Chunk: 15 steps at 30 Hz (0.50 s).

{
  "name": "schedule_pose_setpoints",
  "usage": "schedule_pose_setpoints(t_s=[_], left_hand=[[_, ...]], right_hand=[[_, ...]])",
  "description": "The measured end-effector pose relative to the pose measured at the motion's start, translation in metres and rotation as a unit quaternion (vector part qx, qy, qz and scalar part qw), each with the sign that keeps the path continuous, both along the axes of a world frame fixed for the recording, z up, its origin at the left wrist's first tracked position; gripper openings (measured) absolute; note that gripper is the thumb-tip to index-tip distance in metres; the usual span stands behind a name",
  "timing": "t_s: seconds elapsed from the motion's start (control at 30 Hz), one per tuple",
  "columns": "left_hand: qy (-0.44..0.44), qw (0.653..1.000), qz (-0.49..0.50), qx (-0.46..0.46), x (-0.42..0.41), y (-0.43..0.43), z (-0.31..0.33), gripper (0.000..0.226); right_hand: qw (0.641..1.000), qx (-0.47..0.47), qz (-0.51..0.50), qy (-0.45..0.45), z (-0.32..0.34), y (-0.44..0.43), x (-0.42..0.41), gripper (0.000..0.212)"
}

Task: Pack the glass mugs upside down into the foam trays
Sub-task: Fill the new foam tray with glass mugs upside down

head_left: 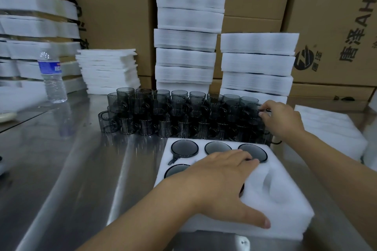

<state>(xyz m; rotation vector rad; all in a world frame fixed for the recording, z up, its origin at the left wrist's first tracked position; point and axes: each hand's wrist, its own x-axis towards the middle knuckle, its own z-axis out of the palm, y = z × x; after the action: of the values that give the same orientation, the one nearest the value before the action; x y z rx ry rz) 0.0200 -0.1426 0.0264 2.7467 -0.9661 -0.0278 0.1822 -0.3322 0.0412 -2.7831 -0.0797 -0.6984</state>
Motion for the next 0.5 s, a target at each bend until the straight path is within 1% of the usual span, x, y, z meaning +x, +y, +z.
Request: schedule_pose_setpoints(t_s=[0.1,0.2,0.3,0.4,0.5], left_hand=[[0.0,1.0,0.004,-0.013,-0.001,0.001,0.002,0.097],[0.007,0.999,0.017,-0.032,-0.001,0.005,0.004,0.094],[0.011,0.998,0.041,-0.043,-0.001,0.009,0.005,0.089],[0.011,0.998,0.057,-0.037,0.0,0.011,0.006,0.086],[0.009,0.996,0.076,-0.049,0.001,0.013,0.008,0.073]], right_hand=[[1.0,0.004,-0.003,-0.028,0.0,-0.003,-0.006,0.019],[0.997,0.027,0.01,-0.067,0.002,-0.008,-0.015,0.019],[0.993,0.062,0.032,-0.094,0.007,-0.011,-0.028,0.019],[0.983,0.104,0.071,-0.13,0.011,-0.009,-0.045,0.013],[0.967,0.17,0.122,-0.148,0.013,0.001,-0.063,0.005]])
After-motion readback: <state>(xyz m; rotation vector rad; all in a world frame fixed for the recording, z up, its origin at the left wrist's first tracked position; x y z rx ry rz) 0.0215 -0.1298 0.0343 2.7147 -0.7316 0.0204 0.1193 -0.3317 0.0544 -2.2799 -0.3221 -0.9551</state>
